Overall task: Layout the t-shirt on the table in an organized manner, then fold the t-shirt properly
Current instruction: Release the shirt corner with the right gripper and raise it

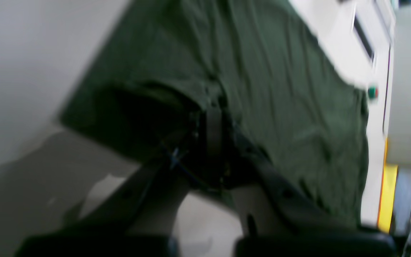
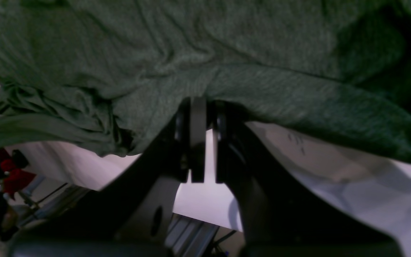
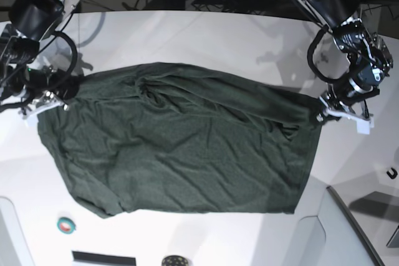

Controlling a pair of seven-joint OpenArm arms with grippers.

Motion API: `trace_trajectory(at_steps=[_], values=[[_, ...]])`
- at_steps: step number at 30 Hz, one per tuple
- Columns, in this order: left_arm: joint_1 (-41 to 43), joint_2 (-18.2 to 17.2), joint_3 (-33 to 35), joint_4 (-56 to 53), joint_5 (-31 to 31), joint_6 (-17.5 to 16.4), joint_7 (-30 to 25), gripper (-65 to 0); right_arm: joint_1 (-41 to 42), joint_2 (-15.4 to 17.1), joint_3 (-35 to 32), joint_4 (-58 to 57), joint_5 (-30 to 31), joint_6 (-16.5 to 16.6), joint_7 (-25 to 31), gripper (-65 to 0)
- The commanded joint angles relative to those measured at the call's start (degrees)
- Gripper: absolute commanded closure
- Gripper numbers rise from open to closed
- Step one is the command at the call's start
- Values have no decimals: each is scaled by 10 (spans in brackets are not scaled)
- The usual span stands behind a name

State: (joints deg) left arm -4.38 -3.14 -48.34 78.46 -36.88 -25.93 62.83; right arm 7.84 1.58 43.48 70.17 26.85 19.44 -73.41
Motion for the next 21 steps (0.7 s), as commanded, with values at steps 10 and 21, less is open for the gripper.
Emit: trace_trajectory(at_steps=[10, 21], values=[[80, -10, -1, 142, -12, -5, 2, 0, -48, 1, 6, 10, 5, 4, -4, -84], [150, -10, -1, 231, -12, -5, 2, 0, -174, 2, -1, 166, 96, 5, 30, -282]])
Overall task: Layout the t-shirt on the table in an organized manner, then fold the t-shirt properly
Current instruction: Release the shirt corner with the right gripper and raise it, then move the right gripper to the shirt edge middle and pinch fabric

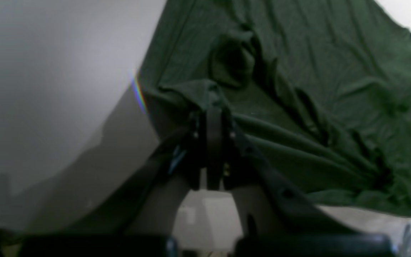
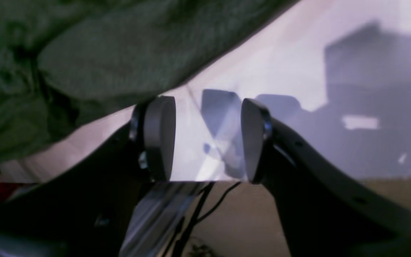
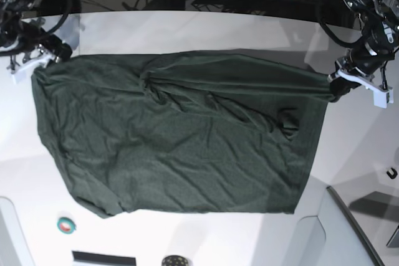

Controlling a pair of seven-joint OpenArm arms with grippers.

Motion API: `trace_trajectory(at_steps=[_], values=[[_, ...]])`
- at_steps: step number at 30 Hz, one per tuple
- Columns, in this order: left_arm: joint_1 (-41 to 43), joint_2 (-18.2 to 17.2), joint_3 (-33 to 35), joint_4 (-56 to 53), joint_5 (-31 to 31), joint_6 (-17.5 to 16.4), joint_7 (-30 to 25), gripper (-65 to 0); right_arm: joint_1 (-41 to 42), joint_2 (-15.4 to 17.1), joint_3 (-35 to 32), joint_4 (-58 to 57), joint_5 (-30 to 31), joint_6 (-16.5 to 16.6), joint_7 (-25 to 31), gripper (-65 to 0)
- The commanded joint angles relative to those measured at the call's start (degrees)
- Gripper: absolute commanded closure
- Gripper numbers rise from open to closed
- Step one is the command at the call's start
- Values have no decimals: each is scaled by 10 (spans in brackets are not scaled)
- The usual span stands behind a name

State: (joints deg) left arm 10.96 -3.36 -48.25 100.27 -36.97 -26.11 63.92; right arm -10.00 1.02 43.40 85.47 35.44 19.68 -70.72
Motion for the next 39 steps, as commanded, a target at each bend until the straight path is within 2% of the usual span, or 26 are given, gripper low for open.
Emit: trace_trajectory(at_steps=[1, 3, 6, 8, 10, 13, 18, 20, 23, 25, 29, 32, 34, 39], values=[[1, -8, -1, 22, -11, -3, -8, 0, -3, 8, -12, 28, 13, 3, 3, -282], [9, -6, -1, 35, -11, -3, -8, 0, -18, 18, -80, 61, 13, 4, 3, -291], [9, -5, -1, 52, -11, -3, -6, 0, -41, 67, -261, 109, 12, 35, 18, -287], [4, -4, -1, 62, -11, -3, 13, 0, -60, 106, -379, 146, 0, 35, 78, -285], [2, -4, -1, 68, -11, -3, 25, 0, -73, 138, -477, 173, -45, 1, 154, -285], [2, -7, -1, 68, -11, -3, 25, 0, -78, 168, -611, 178, -160, -74, 250, -285], [1, -8, -1, 70, -11, -3, 26, 0, -79, 178, -775, 145, -386, -129, 348, -285], [1, -9, -1, 69, -10, -3, 26, 0, -79, 168, -807, 129, -467, -175, 368, -285], [3, -16, -5, 65, -4, -3, 24, 0, -76, 131, -836, 100, -556, -255, 370, -291], [7, -23, -5, 65, -4, -1, 24, 0, -75, 105, -848, 78, -603, -280, 373, -291], [8, -38, -6, 65, -4, 0, 24, 0, -75, 48, -846, 28, -680, -283, 374, -288], [9, -39, -7, 68, -4, 0, 26, 0, -74, 20, -845, -14, -715, -284, 375, -287], [10, -39, -7, 69, -4, 0, 27, 0, -72, 11, -845, -29, -723, -284, 375, -287], [17, -34, -6, 70, -4, 0, 27, 0, -73, 12, -848, -38, -723, -284, 375, -285]])
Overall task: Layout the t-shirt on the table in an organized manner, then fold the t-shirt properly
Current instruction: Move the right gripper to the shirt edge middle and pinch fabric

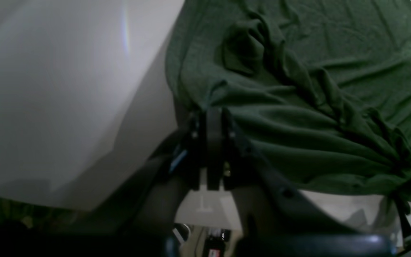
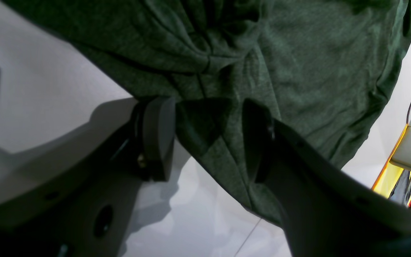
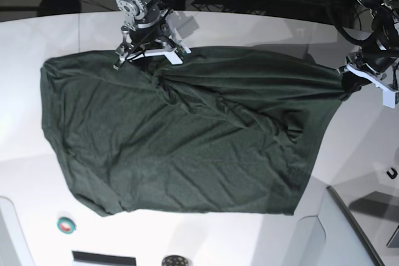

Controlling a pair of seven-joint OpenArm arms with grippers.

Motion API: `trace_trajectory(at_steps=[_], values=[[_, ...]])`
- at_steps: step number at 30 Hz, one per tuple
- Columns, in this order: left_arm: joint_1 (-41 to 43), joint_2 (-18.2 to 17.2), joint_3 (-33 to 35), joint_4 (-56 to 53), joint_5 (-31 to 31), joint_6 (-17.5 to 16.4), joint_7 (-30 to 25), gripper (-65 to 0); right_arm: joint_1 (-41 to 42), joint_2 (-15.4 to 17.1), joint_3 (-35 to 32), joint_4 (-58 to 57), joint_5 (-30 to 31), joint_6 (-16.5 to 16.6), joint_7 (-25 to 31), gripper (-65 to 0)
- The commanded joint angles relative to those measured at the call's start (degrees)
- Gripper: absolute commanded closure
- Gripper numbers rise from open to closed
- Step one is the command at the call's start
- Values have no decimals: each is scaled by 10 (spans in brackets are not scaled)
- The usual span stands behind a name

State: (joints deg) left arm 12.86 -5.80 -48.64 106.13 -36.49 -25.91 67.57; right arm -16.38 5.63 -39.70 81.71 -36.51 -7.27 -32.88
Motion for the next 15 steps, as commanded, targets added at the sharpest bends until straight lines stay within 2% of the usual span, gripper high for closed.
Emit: trace_trajectory(at_steps=[1, 5, 9, 13, 15], values=[[-2, -9, -2, 12, -9, -2, -10, 0, -10, -32, -17, 0, -4, -15, -3, -285], [-2, -9, -2, 12, -9, -2, -10, 0, -8, -34, -18, -14, -4, -15, -3, -264], [-3, -10, -1, 11, -9, -2, -10, 0, -10, -35, -18, -18, -4, -15, -3, -83], [-5, -12, 2, 9, -9, -2, -10, 0, -19, -32, -18, -11, -4, -12, -3, -69], [-6, -13, 2, 9, -9, -2, -10, 0, -24, -31, -18, 2, -4, -10, -3, -21]])
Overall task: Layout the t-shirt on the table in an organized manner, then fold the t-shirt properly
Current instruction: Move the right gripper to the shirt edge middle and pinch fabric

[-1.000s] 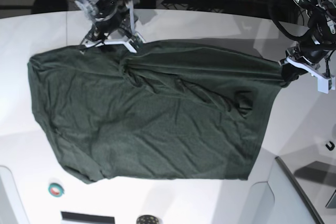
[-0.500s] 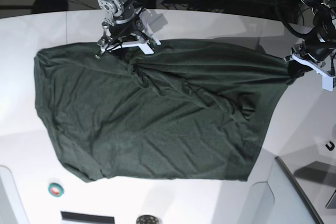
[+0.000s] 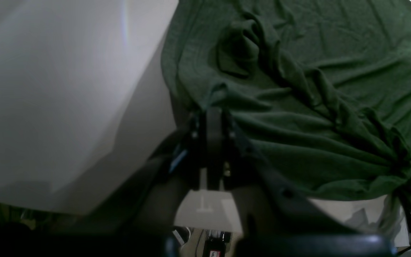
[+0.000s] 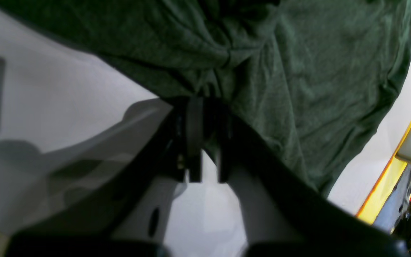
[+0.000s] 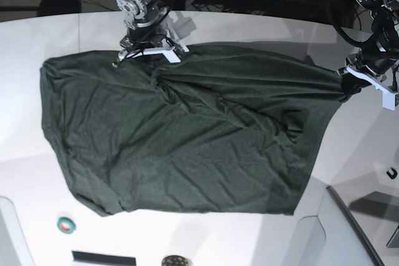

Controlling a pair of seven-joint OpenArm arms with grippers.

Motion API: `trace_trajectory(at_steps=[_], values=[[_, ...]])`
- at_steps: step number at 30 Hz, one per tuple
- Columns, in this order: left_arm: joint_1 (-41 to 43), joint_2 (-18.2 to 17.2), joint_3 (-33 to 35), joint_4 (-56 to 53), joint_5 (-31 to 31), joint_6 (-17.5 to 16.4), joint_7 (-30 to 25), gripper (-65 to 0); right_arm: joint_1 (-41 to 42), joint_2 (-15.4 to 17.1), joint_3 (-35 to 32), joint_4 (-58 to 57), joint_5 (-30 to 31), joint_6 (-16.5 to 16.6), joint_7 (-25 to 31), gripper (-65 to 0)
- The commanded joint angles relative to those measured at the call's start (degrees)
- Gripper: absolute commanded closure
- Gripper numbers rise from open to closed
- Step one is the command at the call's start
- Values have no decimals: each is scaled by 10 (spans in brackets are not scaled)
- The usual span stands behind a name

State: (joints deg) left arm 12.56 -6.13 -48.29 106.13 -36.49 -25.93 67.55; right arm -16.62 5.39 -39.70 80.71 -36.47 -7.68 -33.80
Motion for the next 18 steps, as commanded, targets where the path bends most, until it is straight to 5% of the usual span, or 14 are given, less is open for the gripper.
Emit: trace_trajectory(at_steps=[1, 8, 18], values=[[-2, -10, -2, 9, -9, -1, -10, 0, -23, -28, -18, 20, -4, 0, 4, 0], [-1, -10, -1, 9, -9, -1, -10, 0, -33, -28, -14, 76, -4, 126, -13, -3], [-2, -11, -1, 8, -8, 0, -10, 0, -29, -27, -13, 155, -4, 196, -55, -3]])
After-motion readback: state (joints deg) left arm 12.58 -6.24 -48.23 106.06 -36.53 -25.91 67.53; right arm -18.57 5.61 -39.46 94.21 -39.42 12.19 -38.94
